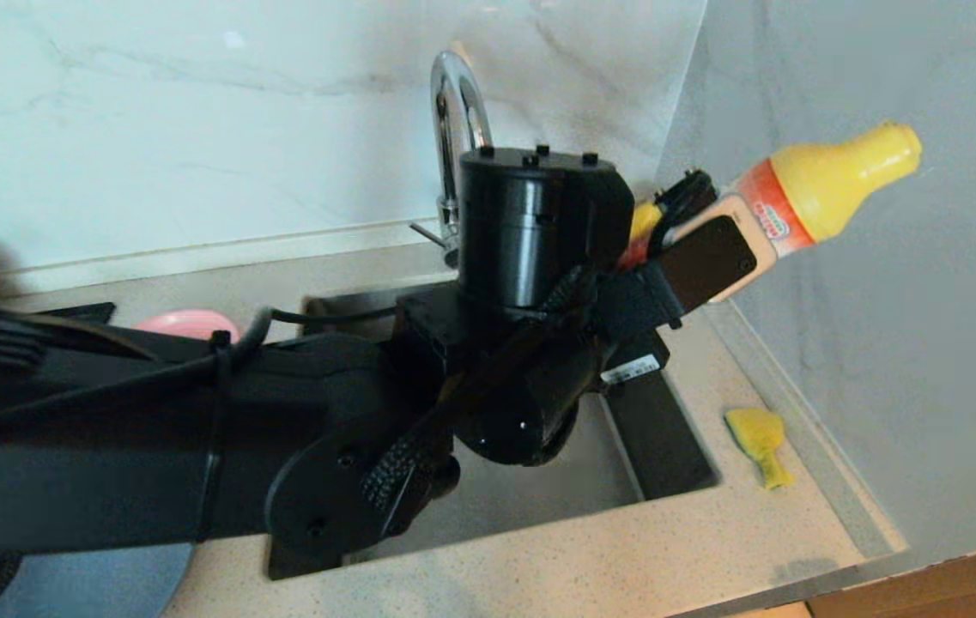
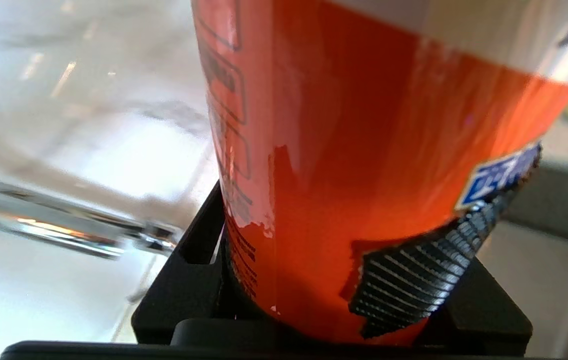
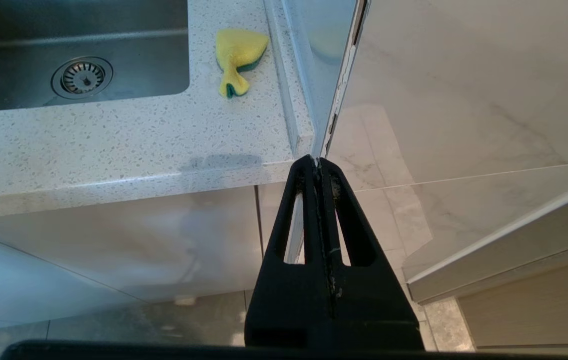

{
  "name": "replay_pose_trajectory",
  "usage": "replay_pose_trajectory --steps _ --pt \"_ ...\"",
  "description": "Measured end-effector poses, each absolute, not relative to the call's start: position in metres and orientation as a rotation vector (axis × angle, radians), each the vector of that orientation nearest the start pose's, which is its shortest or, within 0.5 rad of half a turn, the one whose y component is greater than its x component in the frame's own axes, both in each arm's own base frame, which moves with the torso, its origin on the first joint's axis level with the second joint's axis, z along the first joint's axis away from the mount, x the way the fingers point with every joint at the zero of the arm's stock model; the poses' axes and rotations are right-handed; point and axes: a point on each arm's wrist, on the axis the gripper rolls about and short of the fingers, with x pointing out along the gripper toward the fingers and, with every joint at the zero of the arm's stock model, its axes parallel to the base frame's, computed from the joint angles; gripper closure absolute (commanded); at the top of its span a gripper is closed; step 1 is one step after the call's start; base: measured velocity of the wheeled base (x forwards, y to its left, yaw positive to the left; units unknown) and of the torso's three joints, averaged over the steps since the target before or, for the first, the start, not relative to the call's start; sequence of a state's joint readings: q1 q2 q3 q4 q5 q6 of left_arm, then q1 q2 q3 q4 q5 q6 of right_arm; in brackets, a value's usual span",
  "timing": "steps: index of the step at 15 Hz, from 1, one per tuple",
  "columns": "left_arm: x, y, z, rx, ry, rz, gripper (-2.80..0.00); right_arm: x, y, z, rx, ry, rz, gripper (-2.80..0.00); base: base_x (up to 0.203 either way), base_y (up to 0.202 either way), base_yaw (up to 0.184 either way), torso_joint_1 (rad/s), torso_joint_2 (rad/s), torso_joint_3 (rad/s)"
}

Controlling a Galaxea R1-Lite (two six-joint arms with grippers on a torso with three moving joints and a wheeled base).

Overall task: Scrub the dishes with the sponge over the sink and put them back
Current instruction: Squeeze it onto the sponge

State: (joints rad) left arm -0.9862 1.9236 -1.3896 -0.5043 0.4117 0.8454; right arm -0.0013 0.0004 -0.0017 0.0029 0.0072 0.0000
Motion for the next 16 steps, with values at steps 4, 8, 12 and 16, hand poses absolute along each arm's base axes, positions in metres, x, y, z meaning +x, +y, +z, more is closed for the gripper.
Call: replay_pose_trajectory --steps 4,8,12,16 --pt "0.221 -0.328 0.231 0.900 -0.171 -0.569 0.00 -0.023 0.000 0.076 0.000 0.002 0.006 0.00 0.000 0.000 0.000 0.000 0.00 0.000" --pt "0.216 -0.329 0.210 0.977 -0.178 -0.586 0.00 -0.023 0.000 0.076 0.000 0.002 0.006 0.00 0.000 0.000 0.000 0.000 0.00 0.000" --pt "0.211 -0.336 0.188 1.041 -0.150 -0.584 0.00 -0.023 0.000 0.076 0.000 0.001 0.006 0.00 0.000 0.000 0.000 0.000 0.00 0.000" --pt "0.207 -0.350 0.169 1.137 -0.122 -0.564 0.00 -0.023 0.000 0.076 0.000 0.002 0.006 0.00 0.000 0.000 0.000 0.000 0.00 0.000"
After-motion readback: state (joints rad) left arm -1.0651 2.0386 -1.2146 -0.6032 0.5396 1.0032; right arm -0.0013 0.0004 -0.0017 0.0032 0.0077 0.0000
